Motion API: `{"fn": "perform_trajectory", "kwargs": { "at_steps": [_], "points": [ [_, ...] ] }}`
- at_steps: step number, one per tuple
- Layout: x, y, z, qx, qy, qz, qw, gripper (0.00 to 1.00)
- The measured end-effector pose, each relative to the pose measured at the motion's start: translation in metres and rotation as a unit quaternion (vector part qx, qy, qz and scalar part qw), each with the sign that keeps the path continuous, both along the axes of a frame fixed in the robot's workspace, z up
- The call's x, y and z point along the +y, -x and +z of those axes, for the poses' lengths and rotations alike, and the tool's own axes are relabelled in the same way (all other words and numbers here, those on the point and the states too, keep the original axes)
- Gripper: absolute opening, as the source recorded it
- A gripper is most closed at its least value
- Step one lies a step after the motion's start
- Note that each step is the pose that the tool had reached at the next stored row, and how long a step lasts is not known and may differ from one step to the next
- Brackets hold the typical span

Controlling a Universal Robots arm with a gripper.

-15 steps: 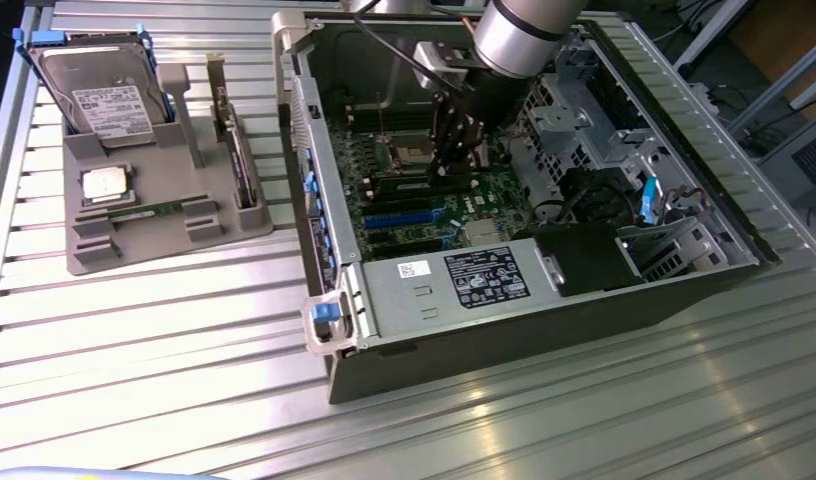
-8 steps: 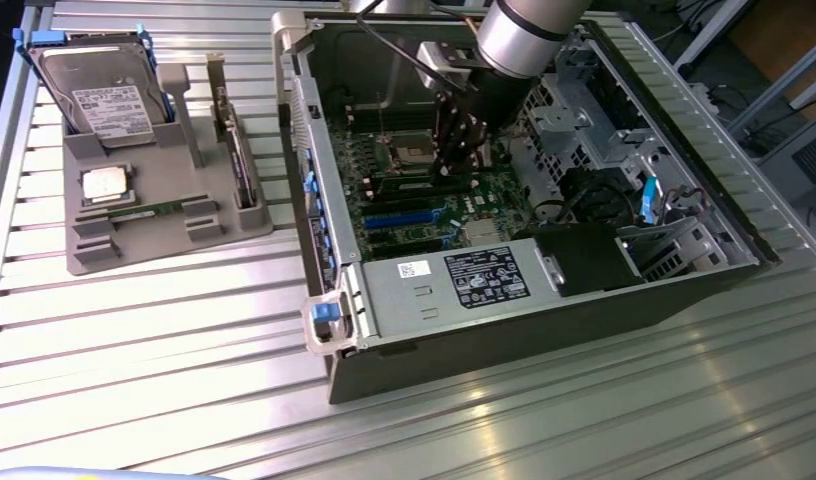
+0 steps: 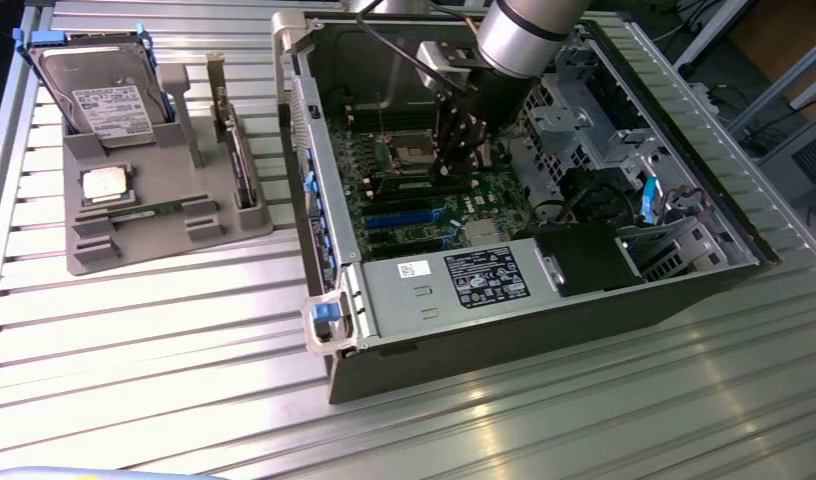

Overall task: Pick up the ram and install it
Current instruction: 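Insert the ram into the slot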

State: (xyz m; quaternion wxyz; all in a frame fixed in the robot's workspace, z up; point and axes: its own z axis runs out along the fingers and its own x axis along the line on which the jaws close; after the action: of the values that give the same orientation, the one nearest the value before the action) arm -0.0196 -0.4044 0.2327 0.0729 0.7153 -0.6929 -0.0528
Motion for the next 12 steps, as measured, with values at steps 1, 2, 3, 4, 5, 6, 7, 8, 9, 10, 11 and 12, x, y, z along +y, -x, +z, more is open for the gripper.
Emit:
{"fn": "perform_trajectory", "kwargs": {
  "at_steps": [1, 2, 3, 4, 5, 6, 7, 8, 9, 10, 11, 12],
  "points": [
    [0.0006, 0.0, -0.0001, 0.0, 0.0, 0.0, 1.0, 0.14],
    [0.0012, 0.0001, -0.0002, 0.0, 0.0, -0.001, 1.0, 0.14],
    [0.0019, 0.0, -0.0003, 0.0, 0.0, -0.001, 1.0, 0.14],
    [0.002, 0.0001, -0.0004, 0.0, 0.0, -0.002, 1.0, 0.14],
    [0.0024, 0.0001, -0.0005, 0.0, 0.0, -0.002, 1.0, 0.14],
    [0.0031, 0.0001, -0.0007, 0.0, 0.0, -0.002, 1.0, 0.14],
    [0.0031, 0.0001, -0.0008, 0.0, 0.0001, -0.003, 1.0, 0.14],
    [0.0032, 0.0001, -0.0012, 0.0, 0.0, -0.003, 1.0, 0.14],
    [0.0032, 0.0002, -0.0016, 0.0, 0.0, -0.003, 1.0, 0.14],
    [0.0032, 0.0002, -0.0019, 0.0, 0.0, -0.003, 1.0, 0.14],
    [0.0032, 0.0002, -0.0021, 0.0, 0.0, -0.003, 1.0, 0.14],
    [0.0032, 0.0002, -0.0023, 0.0, 0.0, -0.004, 1.0, 0.14]
  ]
}}
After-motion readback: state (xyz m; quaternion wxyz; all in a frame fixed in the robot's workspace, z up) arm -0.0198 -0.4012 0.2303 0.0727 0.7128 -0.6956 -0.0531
